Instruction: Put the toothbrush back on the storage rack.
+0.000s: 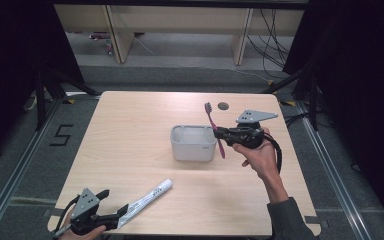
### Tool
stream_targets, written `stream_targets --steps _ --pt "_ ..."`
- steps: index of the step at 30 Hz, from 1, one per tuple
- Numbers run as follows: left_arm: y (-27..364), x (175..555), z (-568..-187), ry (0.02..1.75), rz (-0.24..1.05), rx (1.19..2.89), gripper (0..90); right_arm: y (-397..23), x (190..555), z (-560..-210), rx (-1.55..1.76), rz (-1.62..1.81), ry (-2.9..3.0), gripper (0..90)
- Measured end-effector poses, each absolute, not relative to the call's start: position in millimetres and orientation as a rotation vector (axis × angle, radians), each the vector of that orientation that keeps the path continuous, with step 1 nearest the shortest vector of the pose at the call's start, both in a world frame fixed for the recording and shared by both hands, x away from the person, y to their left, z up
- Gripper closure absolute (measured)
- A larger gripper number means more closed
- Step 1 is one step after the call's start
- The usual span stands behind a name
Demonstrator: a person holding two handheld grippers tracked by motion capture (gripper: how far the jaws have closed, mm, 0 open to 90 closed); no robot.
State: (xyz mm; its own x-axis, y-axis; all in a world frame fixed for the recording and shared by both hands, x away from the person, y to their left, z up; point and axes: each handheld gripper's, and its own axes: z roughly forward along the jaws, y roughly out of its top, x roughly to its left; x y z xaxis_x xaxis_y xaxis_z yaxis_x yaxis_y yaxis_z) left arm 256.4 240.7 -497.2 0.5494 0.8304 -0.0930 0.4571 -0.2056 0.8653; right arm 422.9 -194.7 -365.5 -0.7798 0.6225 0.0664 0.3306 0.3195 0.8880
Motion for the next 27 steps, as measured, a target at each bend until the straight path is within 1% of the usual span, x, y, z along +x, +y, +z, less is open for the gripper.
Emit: stream_targets --steps 10,17,27 --pt "241 256 -497 1.061 0.498 1.845 15.3 -187 433 -357 0.893 1.479 2.272 82.8" --pt "241 256 -497 1.063 0.496 1.847 15.3 -178 451 -349 0.908 1.495 2.238 82.8" --pt "241 256 -498 1.056 0.494 1.843 15.3 -173 472 -356 0.96 1.483 2.194 82.8"
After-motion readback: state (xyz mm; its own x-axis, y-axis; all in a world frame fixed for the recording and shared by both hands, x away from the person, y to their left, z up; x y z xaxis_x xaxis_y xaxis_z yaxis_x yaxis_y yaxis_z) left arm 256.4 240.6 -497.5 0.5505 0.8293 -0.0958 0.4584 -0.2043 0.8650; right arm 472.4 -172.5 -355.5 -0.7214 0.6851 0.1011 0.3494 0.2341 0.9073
